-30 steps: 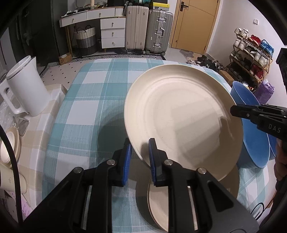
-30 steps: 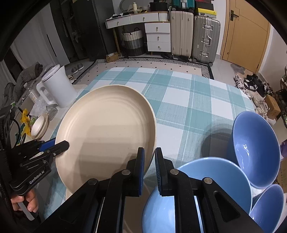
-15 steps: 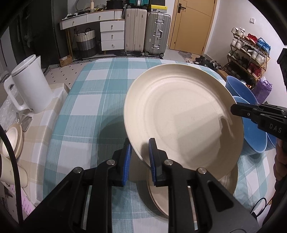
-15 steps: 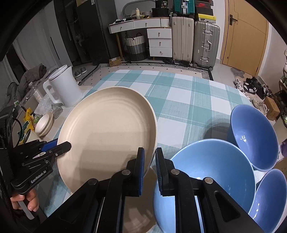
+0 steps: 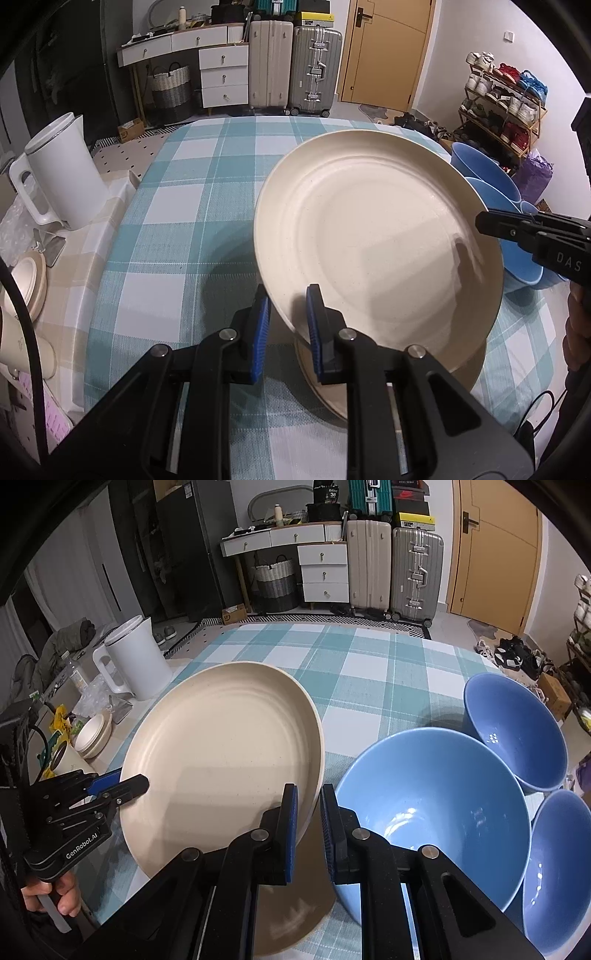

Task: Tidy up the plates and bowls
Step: 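Carry the held cream plate past the blue bowls with both grippers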

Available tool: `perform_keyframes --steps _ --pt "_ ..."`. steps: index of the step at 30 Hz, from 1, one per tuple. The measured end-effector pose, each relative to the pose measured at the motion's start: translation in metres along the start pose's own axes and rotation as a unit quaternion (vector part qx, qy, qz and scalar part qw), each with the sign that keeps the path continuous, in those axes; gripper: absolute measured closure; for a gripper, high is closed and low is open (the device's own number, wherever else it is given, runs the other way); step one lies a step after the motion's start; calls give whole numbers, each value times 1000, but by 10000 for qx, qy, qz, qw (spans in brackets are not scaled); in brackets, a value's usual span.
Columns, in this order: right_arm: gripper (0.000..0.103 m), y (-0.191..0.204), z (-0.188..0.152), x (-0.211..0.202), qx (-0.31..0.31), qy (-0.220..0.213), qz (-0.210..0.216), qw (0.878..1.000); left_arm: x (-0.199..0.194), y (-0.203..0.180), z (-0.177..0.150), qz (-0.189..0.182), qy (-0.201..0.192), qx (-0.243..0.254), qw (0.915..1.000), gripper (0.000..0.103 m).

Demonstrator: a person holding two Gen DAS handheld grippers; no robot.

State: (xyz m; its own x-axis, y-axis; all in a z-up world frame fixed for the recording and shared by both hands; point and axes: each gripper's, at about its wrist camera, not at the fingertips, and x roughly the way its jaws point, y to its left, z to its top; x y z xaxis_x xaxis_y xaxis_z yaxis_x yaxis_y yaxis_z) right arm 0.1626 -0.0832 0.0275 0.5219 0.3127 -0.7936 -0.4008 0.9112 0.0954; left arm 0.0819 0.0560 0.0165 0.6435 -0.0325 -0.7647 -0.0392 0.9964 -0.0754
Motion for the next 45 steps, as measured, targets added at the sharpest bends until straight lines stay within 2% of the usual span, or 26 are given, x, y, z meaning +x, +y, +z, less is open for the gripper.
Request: perform_keyframes --steps 23,45 --pt "88 -3 -33 -10 213 -75 7 9997 -6 -8 -24 -93 101 248 9996 87" --pt "88 9 -64 -15 361 -112 -169 9991 11 -6 -26 -160 310 424 9985 87"
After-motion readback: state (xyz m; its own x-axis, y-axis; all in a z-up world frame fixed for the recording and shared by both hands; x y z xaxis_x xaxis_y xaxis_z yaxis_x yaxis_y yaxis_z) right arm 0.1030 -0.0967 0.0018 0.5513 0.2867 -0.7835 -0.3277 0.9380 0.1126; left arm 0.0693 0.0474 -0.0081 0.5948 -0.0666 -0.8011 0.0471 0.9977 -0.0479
